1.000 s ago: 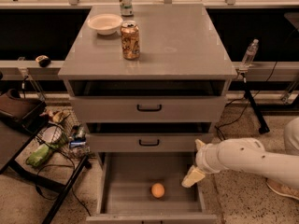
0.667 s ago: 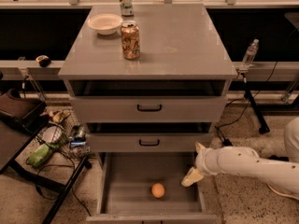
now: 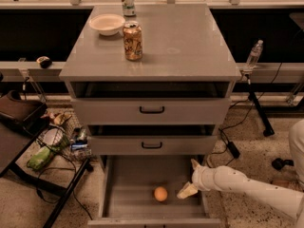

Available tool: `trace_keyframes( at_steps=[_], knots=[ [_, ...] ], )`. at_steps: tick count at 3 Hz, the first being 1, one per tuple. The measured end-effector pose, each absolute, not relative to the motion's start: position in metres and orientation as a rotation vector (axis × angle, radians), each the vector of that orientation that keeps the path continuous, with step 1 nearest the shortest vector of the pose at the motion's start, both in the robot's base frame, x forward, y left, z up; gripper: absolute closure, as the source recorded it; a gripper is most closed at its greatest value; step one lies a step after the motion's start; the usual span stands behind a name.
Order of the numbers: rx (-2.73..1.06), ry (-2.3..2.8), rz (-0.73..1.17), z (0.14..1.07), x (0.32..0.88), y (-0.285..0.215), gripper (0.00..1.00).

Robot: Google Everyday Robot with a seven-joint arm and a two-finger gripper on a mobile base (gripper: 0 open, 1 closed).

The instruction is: Pick orange from bottom drawer and place on counter

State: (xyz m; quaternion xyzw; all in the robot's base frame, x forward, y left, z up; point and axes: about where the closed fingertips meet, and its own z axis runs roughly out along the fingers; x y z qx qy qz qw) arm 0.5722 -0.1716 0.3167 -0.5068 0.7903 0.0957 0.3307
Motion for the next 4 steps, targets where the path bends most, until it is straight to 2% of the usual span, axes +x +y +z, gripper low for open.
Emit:
trace_keyframes(
  at_steps=[2,4],
  knots=[
    [-1.336,2.067,0.284,0.295,0.570,-0.159,0.00],
    [-1.322,2.035,0.434,0.203,0.576,-0.113,0.00]
  ],
)
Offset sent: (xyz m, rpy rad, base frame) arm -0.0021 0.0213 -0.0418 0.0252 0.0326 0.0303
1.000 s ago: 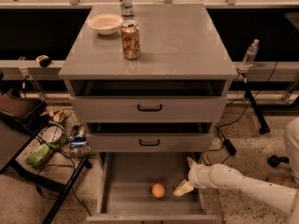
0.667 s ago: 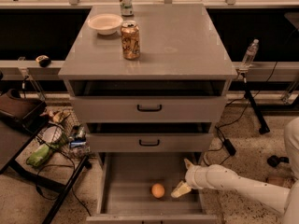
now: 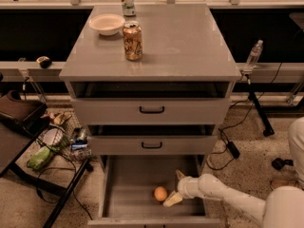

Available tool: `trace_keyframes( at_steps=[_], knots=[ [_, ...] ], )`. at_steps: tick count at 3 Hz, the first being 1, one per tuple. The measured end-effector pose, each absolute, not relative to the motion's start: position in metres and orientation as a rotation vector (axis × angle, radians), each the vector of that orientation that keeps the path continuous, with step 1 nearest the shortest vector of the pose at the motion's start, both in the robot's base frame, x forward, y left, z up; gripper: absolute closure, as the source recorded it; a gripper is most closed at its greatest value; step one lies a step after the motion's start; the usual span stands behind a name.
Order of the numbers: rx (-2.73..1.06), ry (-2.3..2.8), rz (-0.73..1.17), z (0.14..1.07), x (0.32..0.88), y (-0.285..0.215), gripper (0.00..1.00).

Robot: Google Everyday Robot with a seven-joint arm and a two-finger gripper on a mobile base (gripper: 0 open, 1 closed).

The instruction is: Pick orange from bottom drawer and place on counter

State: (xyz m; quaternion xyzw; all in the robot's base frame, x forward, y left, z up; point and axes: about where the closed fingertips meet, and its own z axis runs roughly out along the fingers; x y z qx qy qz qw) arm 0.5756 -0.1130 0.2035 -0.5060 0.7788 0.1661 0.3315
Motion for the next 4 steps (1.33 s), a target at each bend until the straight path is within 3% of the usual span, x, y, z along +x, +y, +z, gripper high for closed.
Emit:
trace_keyframes(
  at_steps=[1,2,4],
  knots=[
    [-1.321,2.037,0.485,0.162,0.577,-0.099,0.00],
    [-1.342,2.037,0.542,0.140,0.569,-0.081,0.17],
    [-1.350,2.036,0.642,0.114,0.556,-0.043,0.62]
  ],
)
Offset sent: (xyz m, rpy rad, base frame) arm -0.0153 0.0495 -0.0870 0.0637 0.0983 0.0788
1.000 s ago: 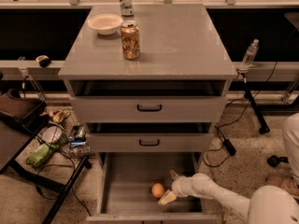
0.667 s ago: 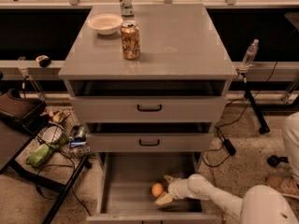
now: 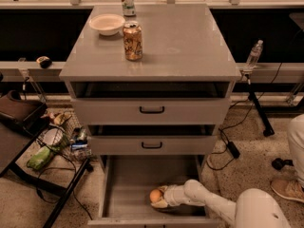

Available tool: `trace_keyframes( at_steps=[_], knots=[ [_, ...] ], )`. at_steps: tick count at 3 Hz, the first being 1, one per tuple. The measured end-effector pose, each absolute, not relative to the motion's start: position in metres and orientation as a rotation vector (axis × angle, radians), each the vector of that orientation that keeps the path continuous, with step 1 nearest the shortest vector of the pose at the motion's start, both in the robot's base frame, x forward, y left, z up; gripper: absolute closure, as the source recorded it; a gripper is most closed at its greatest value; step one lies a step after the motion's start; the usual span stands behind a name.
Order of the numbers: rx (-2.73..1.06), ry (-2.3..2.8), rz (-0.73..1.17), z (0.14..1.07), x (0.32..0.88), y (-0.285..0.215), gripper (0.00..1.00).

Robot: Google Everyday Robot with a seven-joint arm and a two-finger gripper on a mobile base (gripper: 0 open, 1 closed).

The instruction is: Pick orange from bottom drawer and place on counter

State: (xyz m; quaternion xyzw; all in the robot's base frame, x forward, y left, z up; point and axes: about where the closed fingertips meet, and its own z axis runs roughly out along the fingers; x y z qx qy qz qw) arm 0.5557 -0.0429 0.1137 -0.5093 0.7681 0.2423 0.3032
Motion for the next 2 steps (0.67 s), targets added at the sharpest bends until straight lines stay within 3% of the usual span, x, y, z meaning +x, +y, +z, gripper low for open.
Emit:
trace_keyframes(
  at_steps=[1,2],
  knots=[
    [-1.370,2.007,0.679,0.1189,0.5549,-0.0255,0.86],
    [-1.372,2.003,0.683,0.1200,0.5548,-0.0236,1.00]
  ],
)
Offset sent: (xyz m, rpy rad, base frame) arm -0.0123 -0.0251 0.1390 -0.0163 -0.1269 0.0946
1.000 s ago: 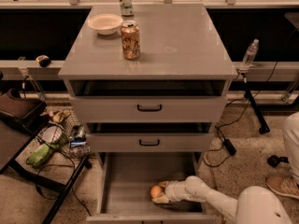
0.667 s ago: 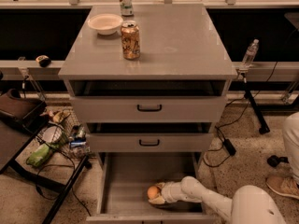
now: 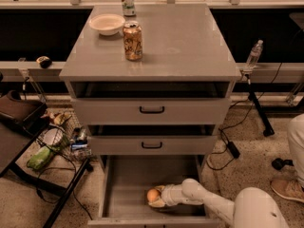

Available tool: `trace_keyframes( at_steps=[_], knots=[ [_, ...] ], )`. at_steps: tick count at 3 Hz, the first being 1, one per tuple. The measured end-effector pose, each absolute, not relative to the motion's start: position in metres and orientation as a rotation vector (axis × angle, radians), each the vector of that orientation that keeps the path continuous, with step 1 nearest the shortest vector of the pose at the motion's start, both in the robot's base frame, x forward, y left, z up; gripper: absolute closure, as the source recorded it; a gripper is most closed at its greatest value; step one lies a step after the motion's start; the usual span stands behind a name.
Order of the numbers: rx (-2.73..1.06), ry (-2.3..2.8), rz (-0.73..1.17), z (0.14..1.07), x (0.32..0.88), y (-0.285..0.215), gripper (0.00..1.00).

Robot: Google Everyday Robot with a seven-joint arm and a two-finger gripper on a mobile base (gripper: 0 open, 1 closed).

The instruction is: Pick orange from bottom drawer and place on counter

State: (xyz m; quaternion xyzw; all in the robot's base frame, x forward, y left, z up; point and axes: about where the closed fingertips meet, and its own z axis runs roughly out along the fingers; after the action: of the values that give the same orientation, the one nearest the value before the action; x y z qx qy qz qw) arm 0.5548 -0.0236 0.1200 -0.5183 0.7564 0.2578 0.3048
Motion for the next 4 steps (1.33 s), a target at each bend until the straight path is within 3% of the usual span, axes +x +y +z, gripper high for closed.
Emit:
trace_keyframes(
  at_steps=[1,2,4],
  knots=[
    [-1.398,1.984,0.657,0.158,0.549,-0.044,1.00],
    [-1.467,2.001,0.644,0.225,0.517,-0.100,1.00],
    [-1.588,1.982,0.570,0.401,0.549,-0.207,1.00]
  ],
)
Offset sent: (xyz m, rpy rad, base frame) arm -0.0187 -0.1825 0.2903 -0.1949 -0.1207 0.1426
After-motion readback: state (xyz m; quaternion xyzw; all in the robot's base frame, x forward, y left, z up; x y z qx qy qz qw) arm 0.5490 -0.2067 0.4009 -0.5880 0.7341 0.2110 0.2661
